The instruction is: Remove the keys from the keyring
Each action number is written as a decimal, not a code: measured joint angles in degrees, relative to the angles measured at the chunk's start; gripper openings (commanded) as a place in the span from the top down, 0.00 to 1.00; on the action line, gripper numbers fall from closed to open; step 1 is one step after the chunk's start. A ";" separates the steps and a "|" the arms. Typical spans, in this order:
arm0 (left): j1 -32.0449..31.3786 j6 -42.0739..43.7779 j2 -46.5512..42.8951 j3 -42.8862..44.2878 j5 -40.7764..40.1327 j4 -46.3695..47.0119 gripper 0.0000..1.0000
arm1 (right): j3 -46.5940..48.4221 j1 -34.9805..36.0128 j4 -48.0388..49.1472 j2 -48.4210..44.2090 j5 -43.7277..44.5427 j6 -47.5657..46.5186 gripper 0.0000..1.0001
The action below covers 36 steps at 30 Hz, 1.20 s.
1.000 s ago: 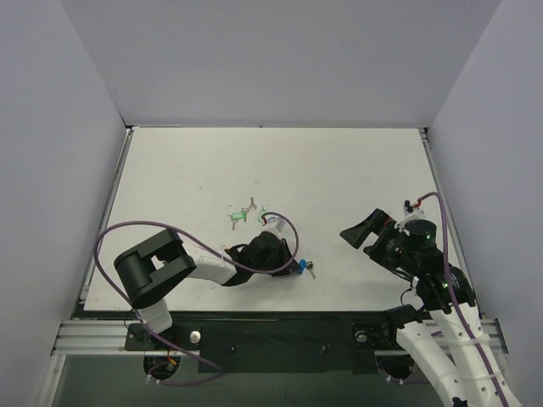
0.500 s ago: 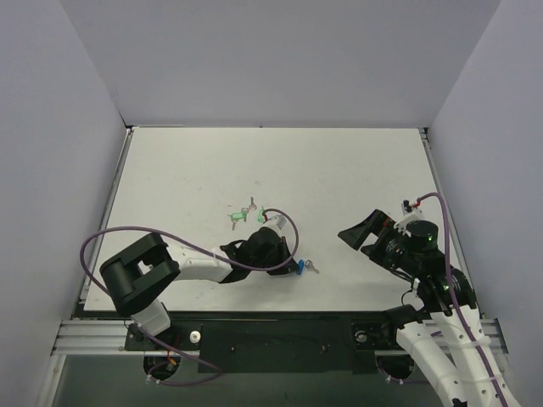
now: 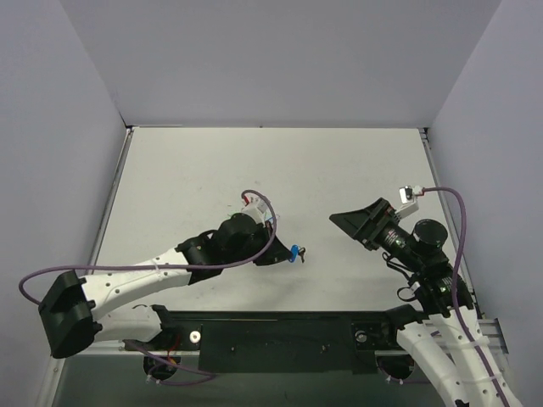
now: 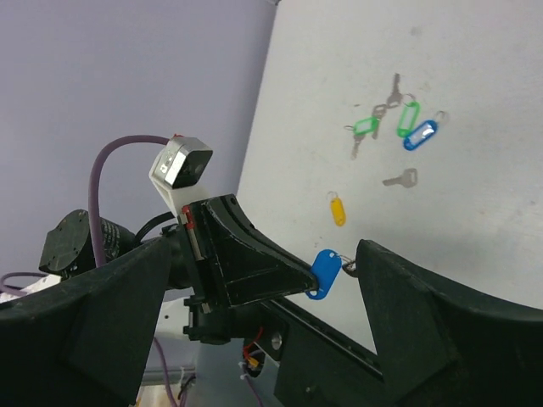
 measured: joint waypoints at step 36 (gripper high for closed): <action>1.57 -15.34 -22.60 18.05 -1.20 -16.87 1.00 | 3.13 29.22 62.51 29.35 4.48 15.04 0.26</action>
